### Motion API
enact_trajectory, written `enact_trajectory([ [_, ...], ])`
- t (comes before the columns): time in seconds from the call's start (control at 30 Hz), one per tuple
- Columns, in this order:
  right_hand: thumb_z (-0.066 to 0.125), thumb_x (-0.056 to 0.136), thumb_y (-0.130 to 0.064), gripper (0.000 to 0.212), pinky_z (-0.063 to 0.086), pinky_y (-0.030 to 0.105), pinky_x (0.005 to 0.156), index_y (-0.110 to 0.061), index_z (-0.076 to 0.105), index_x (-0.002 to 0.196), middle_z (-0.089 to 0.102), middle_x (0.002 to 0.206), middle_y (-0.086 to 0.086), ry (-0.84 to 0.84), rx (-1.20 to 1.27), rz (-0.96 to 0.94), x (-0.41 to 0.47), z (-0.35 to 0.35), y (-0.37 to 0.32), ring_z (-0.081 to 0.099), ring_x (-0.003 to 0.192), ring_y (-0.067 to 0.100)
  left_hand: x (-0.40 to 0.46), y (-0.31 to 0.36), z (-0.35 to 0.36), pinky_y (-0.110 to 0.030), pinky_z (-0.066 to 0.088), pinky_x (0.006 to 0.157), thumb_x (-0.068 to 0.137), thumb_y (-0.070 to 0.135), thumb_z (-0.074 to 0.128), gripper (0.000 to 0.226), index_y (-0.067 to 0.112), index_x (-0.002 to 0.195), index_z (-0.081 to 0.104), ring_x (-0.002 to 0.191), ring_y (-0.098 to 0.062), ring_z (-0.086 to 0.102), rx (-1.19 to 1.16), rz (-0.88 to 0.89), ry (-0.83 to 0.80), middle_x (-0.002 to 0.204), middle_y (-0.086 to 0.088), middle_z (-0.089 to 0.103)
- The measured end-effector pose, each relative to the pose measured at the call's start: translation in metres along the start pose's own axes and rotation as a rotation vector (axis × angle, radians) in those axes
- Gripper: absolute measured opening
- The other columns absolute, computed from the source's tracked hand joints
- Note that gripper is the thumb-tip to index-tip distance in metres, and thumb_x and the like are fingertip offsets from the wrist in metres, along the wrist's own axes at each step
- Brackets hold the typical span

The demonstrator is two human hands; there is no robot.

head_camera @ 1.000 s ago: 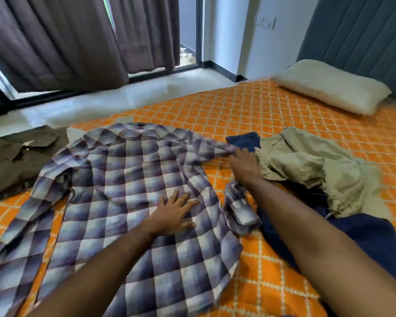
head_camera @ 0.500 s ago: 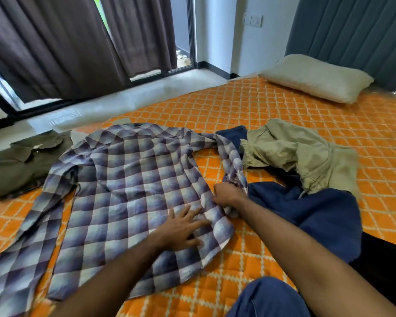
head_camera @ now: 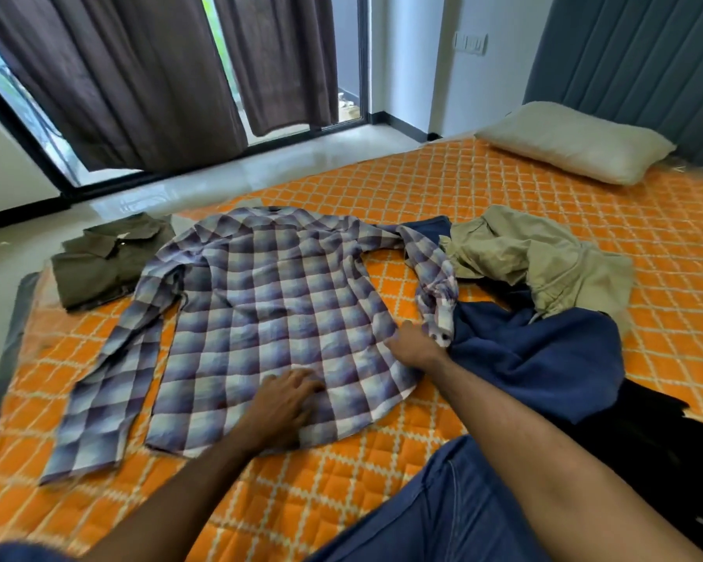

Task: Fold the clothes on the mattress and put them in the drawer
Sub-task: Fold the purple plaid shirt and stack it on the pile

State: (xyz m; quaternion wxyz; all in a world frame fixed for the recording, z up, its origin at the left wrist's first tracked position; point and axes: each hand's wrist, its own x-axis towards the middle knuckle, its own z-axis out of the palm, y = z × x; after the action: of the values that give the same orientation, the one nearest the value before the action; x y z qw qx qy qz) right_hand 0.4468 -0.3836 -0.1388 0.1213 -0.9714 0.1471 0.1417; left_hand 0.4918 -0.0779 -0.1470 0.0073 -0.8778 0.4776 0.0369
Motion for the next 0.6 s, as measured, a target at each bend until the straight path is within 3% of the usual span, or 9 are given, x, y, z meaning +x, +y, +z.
enact_trajectory([
  [0.07,0.043,0.106,-0.020,0.030,0.040,0.047,0.102,-0.007,0.056,0.130,0.055,0.135,0.019,-0.012,0.098,0.018,-0.001,0.007,0.001,0.051,0.126,0.037,-0.024,-0.024,0.004,-0.045,0.051,0.089,0.092,0.041,0.050,0.036,0.033,0.126,0.052,0.119,-0.025,0.055,-0.047,-0.287,0.113,0.135,-0.001,0.052],
  [0.17,0.057,0.097,-0.009,0.006,0.049,0.042,0.081,-0.007,0.060,0.091,0.065,0.112,0.024,0.078,0.451,0.166,-0.003,0.013,0.009,0.063,0.103,0.036,-0.057,-0.071,0.008,-0.057,0.046,0.098,0.091,0.043,0.060,0.052,0.020,0.137,0.049,0.125,-0.037,0.049,-0.206,-0.803,0.111,0.138,-0.013,0.050],
  [0.2,0.057,0.097,-0.008,0.015,0.049,0.041,0.081,-0.010,0.058,0.082,0.065,0.109,0.023,0.119,0.567,0.235,-0.004,0.014,0.012,0.063,0.100,0.035,-0.069,-0.089,0.010,-0.057,0.043,0.103,0.091,0.044,0.063,0.059,0.016,0.140,0.046,0.129,-0.042,0.046,-0.287,-0.948,0.094,0.142,-0.019,0.048],
  [0.27,0.055,0.101,-0.013,0.012,0.046,0.034,0.084,-0.010,0.064,0.094,0.063,0.113,0.020,0.119,0.778,0.350,-0.012,0.012,0.015,0.061,0.104,0.034,-0.086,-0.112,0.007,-0.057,0.038,0.107,0.089,0.038,0.071,0.070,0.008,0.145,0.040,0.134,-0.047,0.040,-0.438,-1.118,0.078,0.147,-0.026,0.041],
  [0.3,0.053,0.103,-0.016,0.021,0.046,0.034,0.089,-0.004,0.065,0.116,0.062,0.122,0.021,0.106,0.811,0.380,-0.014,0.013,0.017,0.060,0.113,0.037,-0.092,-0.120,0.006,-0.058,0.038,0.106,0.087,0.036,0.074,0.073,0.007,0.144,0.038,0.132,-0.049,0.041,-0.455,-1.157,0.076,0.146,-0.028,0.040],
  [0.37,0.051,0.104,-0.015,0.050,0.045,0.039,0.102,0.000,0.040,0.151,0.055,0.136,0.024,0.095,0.807,0.371,-0.015,0.020,0.023,0.054,0.126,0.042,-0.098,-0.130,0.002,-0.058,0.041,0.100,0.086,0.029,0.076,0.072,0.004,0.141,0.037,0.124,-0.052,0.046,-0.425,-1.149,0.078,0.138,-0.033,0.044],
  [0.47,0.058,0.099,-0.013,0.048,0.049,0.048,0.106,0.004,0.047,0.143,0.060,0.132,0.022,0.035,0.840,0.398,-0.018,0.032,0.028,0.059,0.117,0.040,-0.104,-0.131,-0.003,-0.048,0.049,0.073,0.085,-0.001,0.068,0.059,-0.002,0.137,0.042,0.095,-0.046,0.060,-0.492,-0.958,0.149,0.115,-0.030,0.059],
  [0.53,0.059,0.097,-0.010,0.044,0.051,0.047,0.103,0.003,0.050,0.138,0.063,0.126,0.023,0.021,0.812,0.373,-0.017,0.035,0.033,0.061,0.113,0.039,-0.108,-0.124,-0.007,-0.037,0.035,0.053,0.086,-0.010,0.058,0.045,0.002,0.128,0.048,0.068,-0.033,0.054,-0.473,-0.868,0.195,0.090,-0.021,0.061],
  [0.6,0.057,0.098,-0.007,0.041,0.051,0.046,0.102,0.002,0.050,0.137,0.063,0.124,0.024,0.023,0.801,0.345,-0.021,0.029,0.031,0.061,0.114,0.039,-0.115,-0.115,-0.015,-0.036,0.029,0.053,0.085,-0.013,0.054,0.031,0.005,0.111,0.053,0.069,-0.030,0.052,-0.494,-0.837,0.179,0.083,-0.014,0.057],
])
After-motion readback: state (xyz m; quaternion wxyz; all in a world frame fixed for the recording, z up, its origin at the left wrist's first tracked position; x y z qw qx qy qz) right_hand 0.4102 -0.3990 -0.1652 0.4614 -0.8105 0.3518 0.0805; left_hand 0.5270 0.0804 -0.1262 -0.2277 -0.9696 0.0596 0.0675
